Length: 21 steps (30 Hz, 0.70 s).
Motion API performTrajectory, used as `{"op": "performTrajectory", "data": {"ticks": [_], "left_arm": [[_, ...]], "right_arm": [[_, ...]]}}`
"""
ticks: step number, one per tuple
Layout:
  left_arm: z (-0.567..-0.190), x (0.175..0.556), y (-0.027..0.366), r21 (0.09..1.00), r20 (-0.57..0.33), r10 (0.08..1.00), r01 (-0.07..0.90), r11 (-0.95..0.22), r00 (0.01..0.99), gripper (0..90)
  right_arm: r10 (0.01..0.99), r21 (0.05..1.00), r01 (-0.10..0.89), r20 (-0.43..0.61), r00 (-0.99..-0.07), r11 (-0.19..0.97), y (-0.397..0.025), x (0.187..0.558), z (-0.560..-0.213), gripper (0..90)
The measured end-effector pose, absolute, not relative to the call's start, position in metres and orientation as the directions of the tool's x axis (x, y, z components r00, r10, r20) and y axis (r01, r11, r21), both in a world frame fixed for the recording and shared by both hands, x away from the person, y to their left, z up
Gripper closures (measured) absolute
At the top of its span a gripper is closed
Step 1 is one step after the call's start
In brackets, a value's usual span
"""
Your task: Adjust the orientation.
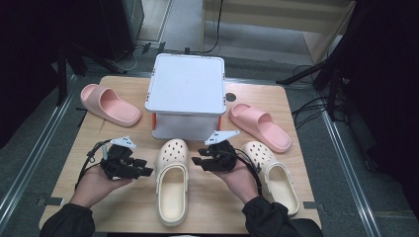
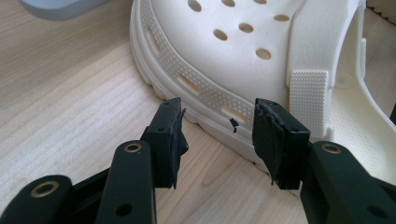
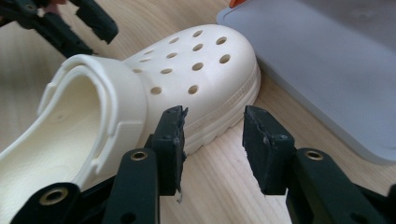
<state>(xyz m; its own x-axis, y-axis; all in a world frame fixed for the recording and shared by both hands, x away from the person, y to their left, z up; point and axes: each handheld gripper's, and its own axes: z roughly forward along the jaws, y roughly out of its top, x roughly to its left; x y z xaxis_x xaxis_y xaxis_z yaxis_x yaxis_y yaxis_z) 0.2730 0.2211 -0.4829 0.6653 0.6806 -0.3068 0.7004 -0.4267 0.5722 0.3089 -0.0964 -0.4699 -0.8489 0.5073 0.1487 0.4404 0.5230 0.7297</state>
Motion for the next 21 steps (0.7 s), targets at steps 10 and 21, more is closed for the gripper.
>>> {"op": "performTrajectory", "data": {"ticks": [10,21], "left_arm": [[-0.479,0.283,0.222,0.58,-0.315,0.664,0.691,-0.431,0.678,46.5],[-0.473,0.297,0.221,0.595,-0.306,0.652,0.674,-0.438,0.694,45.8]], "right_arm": [[0.532,0.727,0.467,0.165,-0.831,0.504,-0.125,0.294,-0.463,59.6],[0.585,0.726,0.508,0.18,-0.791,0.463,-0.157,0.282,-0.455,60.4]]}}
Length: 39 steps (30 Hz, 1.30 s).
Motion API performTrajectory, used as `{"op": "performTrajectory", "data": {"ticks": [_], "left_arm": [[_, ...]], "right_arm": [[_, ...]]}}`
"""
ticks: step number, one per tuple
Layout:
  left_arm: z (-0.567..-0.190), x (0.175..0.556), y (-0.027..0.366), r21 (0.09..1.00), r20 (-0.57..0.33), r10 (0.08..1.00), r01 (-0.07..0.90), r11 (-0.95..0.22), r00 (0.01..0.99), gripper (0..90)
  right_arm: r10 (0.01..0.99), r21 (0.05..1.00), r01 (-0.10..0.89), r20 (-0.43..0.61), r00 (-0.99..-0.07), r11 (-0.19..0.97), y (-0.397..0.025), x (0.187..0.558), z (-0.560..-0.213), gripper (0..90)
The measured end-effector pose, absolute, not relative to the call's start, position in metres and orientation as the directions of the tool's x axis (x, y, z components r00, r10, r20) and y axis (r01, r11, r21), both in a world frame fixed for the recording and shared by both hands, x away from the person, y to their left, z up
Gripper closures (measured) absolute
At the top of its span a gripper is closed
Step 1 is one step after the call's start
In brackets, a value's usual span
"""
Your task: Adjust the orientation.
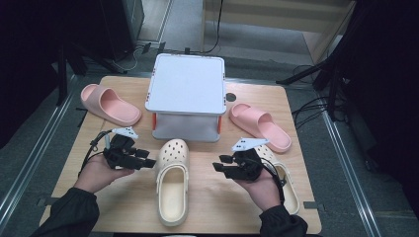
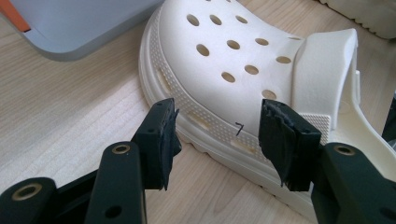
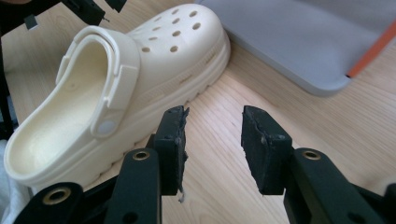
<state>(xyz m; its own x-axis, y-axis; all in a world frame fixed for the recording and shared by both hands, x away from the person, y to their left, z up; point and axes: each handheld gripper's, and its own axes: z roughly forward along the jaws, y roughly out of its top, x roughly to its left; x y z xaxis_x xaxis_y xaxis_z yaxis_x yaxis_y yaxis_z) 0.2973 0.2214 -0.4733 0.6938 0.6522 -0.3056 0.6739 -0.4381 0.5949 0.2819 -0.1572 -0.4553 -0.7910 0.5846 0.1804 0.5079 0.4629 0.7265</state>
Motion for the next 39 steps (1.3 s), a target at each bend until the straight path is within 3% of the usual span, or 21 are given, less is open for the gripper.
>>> {"op": "performTrajectory", "data": {"ticks": [20,33,39], "left_arm": [[-0.471,0.309,0.227,0.593,-0.303,0.665,0.681,-0.43,0.683,45.5],[-0.47,0.313,0.226,0.612,-0.299,0.651,0.664,-0.43,0.698,46.2],[-0.47,0.315,0.223,0.614,-0.295,0.654,0.663,-0.429,0.696,46.3]], "right_arm": [[0.715,0.712,0.582,0.162,-0.68,0.393,-0.244,0.252,-0.448,58.8],[0.786,0.71,0.619,0.15,-0.599,0.336,-0.278,0.231,-0.448,57.3],[0.801,0.667,0.656,0.147,-0.58,0.353,-0.278,0.227,-0.458,55.4]]}}
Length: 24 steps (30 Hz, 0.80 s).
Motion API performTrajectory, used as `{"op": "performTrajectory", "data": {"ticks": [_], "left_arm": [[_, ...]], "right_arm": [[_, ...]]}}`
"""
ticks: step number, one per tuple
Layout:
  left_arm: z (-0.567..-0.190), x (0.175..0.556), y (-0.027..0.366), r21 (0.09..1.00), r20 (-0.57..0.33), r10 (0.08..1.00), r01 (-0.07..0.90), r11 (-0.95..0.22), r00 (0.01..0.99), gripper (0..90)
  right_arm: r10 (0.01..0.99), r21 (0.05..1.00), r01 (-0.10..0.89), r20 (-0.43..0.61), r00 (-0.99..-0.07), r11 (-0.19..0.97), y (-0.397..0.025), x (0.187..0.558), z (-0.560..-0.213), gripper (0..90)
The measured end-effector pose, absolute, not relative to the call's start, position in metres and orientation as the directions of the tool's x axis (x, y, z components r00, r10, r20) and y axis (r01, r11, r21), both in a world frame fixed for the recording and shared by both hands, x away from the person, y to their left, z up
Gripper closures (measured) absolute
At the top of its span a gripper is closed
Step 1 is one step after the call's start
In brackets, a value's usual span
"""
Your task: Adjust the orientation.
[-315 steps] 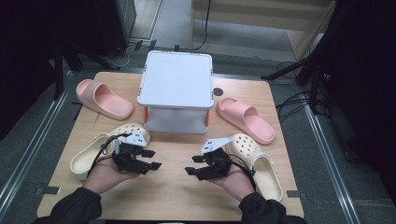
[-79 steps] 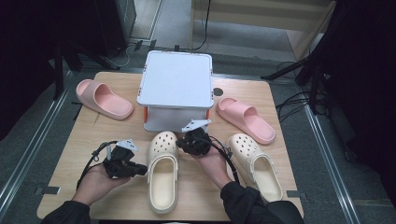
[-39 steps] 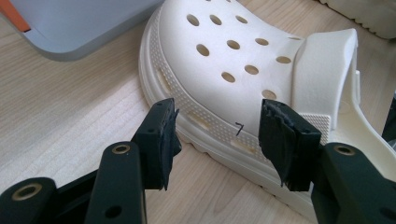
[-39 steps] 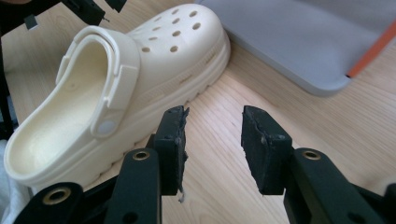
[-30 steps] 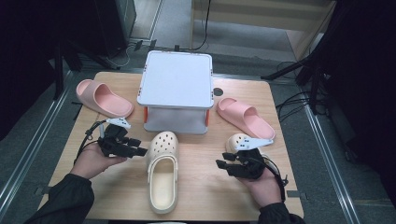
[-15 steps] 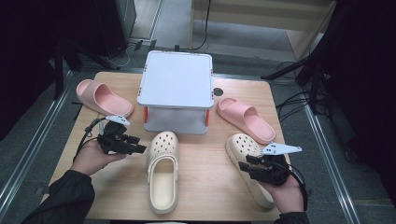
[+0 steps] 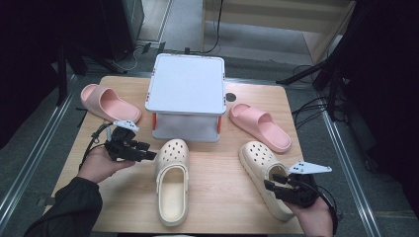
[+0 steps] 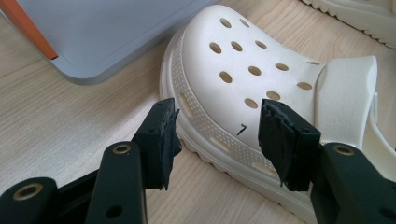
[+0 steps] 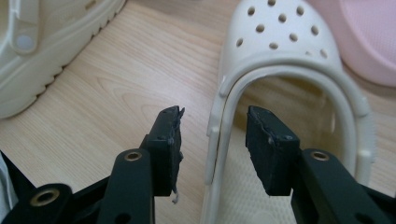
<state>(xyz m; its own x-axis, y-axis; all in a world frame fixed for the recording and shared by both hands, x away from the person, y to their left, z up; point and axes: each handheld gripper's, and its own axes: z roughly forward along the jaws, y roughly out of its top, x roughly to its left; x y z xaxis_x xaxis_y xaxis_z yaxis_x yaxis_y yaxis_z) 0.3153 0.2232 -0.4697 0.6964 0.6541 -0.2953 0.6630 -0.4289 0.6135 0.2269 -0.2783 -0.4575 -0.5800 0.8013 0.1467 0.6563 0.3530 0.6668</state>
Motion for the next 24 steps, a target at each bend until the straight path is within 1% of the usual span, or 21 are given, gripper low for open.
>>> {"op": "performTrajectory", "data": {"ticks": [3,7,10,13,14,15,17,19,24], "left_arm": [[-0.471,0.317,0.223,0.608,-0.294,0.651,0.663,-0.437,0.7,46.3],[-0.471,0.316,0.222,0.608,-0.291,0.651,0.661,-0.439,0.701,46.2],[-0.471,0.316,0.222,0.608,-0.29,0.65,0.66,-0.442,0.702,46.2],[-0.471,0.315,0.222,0.609,-0.29,0.652,0.661,-0.439,0.701,46.2],[-0.471,0.315,0.223,0.609,-0.289,0.651,0.66,-0.44,0.701,46.2],[-0.471,0.315,0.223,0.609,-0.289,0.651,0.659,-0.441,0.702,46.2],[-0.471,0.315,0.224,0.612,-0.288,0.65,0.657,-0.44,0.703,46.3],[-0.47,0.314,0.224,0.616,-0.289,0.653,0.658,-0.434,0.701,46.3],[-0.469,0.312,0.223,0.618,-0.284,0.653,0.655,-0.435,0.702,46.5]], "right_arm": [[0.803,0.647,0.669,0.144,-0.578,0.365,-0.274,0.232,-0.464,53.0],[0.807,0.631,0.682,0.145,-0.572,0.37,-0.265,0.24,-0.471,56.5],[0.807,0.625,0.683,0.139,-0.574,0.378,-0.259,0.248,-0.474,63.0],[0.818,0.62,0.688,0.124,-0.561,0.378,-0.257,0.254,-0.474,74.1],[0.822,0.617,0.694,0.129,-0.554,0.371,-0.258,0.255,-0.473,74.9],[0.828,0.613,0.711,0.157,-0.538,0.345,-0.26,0.256,-0.473,76.3],[0.838,0.611,0.73,0.191,-0.512,0.306,-0.264,0.257,-0.472,77.6],[0.848,0.624,0.727,0.187,-0.496,0.288,-0.266,0.256,-0.468,78.0],[0.84,0.659,0.699,0.185,-0.509,0.278,-0.263,0.254,-0.46,78.0]]}}
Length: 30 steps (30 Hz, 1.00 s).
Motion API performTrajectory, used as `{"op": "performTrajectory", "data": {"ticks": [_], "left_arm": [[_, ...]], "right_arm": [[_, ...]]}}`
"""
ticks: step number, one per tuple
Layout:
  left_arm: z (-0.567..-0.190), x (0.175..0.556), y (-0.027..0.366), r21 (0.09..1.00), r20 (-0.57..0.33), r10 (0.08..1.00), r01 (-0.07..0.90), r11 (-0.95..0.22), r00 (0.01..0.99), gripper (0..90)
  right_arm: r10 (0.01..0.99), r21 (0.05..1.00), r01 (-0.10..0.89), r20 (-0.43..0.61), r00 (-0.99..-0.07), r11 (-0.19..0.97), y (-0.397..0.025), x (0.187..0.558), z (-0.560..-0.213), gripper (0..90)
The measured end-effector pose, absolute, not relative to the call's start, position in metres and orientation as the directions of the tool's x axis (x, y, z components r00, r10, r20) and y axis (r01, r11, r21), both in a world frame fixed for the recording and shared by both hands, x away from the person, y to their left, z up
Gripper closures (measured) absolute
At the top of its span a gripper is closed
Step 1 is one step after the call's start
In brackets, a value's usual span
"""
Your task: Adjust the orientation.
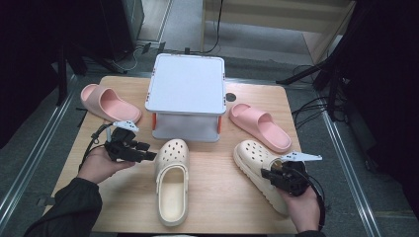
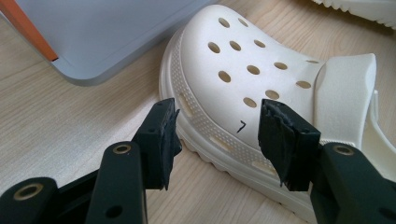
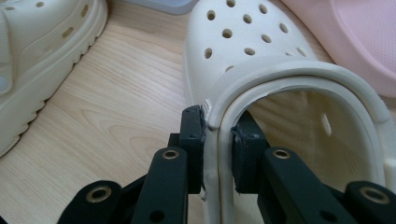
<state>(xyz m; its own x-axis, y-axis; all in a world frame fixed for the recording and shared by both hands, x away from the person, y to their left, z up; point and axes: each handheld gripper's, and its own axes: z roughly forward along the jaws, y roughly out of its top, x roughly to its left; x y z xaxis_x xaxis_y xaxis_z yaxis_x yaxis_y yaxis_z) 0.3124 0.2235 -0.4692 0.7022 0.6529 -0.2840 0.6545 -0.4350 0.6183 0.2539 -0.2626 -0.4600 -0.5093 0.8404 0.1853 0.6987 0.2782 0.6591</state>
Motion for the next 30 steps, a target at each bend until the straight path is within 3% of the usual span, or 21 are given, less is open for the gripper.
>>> {"op": "performTrajectory", "data": {"ticks": [11,30], "left_arm": [[-0.469,0.312,0.224,0.621,-0.281,0.653,0.652,-0.435,0.703,47.0],[-0.467,0.301,0.227,0.642,-0.27,0.637,0.629,-0.439,0.721,52.9]], "right_arm": [[0.802,0.69,0.643,0.152,-0.578,0.332,-0.229,0.253,-0.449,78.0],[0.737,0.665,0.612,0.134,-0.663,0.429,-0.158,0.271,-0.456,77.7]]}}
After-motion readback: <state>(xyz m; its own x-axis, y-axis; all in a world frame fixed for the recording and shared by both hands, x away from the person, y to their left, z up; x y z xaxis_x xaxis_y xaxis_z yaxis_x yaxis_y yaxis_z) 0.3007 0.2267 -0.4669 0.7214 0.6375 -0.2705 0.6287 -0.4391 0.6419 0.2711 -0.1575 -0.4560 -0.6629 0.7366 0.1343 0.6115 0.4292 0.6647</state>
